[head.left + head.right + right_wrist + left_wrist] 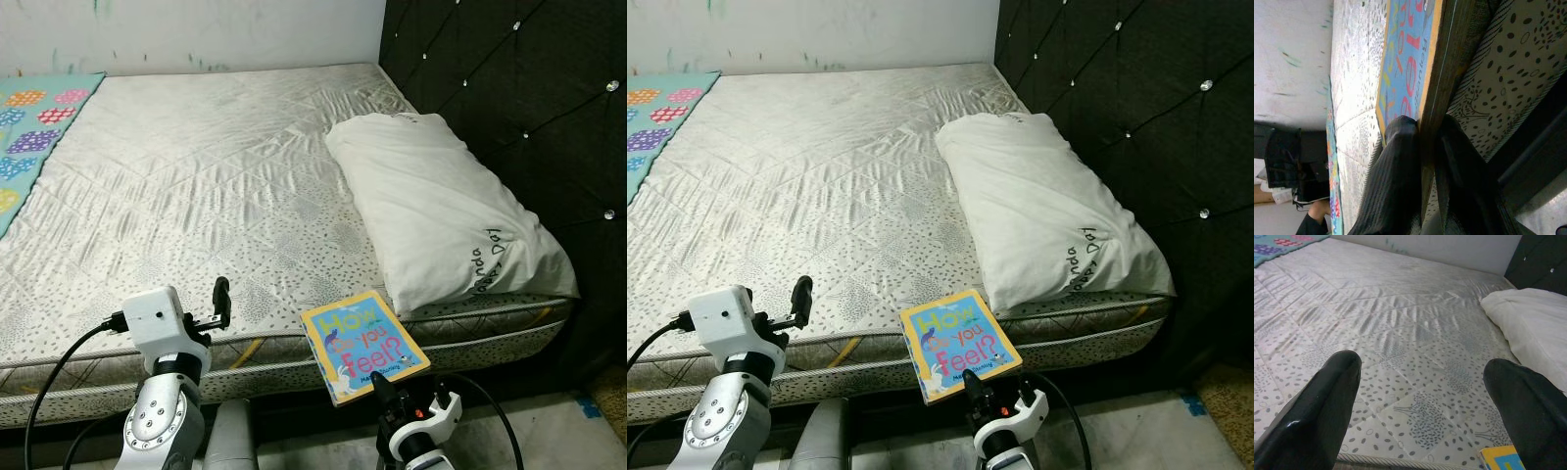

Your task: Clean up the room

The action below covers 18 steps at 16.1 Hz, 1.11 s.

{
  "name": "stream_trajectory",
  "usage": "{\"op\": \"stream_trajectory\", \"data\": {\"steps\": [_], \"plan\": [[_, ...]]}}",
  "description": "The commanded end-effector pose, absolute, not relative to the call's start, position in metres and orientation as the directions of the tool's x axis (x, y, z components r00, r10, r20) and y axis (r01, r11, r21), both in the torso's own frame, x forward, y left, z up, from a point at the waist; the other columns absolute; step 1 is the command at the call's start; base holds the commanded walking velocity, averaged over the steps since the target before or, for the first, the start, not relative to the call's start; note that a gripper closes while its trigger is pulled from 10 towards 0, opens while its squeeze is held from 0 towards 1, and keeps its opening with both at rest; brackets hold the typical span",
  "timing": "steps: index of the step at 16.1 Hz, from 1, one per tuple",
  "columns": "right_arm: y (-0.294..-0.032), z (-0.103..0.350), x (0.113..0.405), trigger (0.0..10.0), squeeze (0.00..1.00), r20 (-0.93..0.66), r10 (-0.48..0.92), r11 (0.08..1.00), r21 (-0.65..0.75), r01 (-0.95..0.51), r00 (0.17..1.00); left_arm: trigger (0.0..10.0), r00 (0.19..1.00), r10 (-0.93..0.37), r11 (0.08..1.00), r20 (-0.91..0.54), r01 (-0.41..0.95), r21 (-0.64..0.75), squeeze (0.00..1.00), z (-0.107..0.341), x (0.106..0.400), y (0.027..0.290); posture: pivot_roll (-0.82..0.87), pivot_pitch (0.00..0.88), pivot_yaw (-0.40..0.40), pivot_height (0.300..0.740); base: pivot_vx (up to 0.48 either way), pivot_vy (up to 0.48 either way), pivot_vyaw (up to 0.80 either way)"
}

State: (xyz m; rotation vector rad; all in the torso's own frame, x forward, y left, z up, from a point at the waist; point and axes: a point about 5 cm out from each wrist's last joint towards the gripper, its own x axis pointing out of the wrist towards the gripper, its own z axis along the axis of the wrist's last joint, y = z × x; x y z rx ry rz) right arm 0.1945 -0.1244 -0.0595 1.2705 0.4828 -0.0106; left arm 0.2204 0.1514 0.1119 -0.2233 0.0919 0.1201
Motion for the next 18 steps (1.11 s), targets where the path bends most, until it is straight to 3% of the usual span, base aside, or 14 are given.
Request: {"op": "stream_trajectory", "data": {"steps": [1, 2, 3, 18], "plan": [[0.047, 0.105, 0.317, 10.0, 0.0, -0.135, 0.494, 0.288, 0.958, -0.016, 0.859, 10.0, 0.988, 0.12, 0.96, -0.094, -0.139, -0.242, 0.0, 0.115, 0.22, 0.148, 0.26, 0.0, 0.0, 0.587, 0.0, 0.0, 0.0], [0.047, 0.105, 0.317, 10.0, 0.0, -0.135, 0.494, 0.288, 0.958, -0.016, 0.859, 10.0, 0.988, 0.12, 0.96, -0.094, -0.139, -0.242, 0.0, 0.115, 0.22, 0.148, 0.26, 0.0, 0.0, 0.587, 0.0, 0.0, 0.0], [0.01, 0.113, 0.333, 10.0, 0.0, -0.035, 0.441, 0.595, 0.76, -0.262, 0.897, 10.0, 0.991, 0.104, 0.959, -0.089, -0.124, -0.255, 0.0, 0.111, 0.23, 0.148, 0.15, 0.0, -0.025, 0.587, 0.0, 0.0, 0.0], [0.01, 0.113, 0.333, 10.0, 0.0, -0.035, 0.441, 0.595, 0.76, -0.262, 0.897, 10.0, 0.991, 0.104, 0.959, -0.089, -0.124, -0.255, 0.0, 0.111, 0.23, 0.148, 0.15, 0.0, -0.025, 0.587, 0.0, 0.0, 0.0]]}}
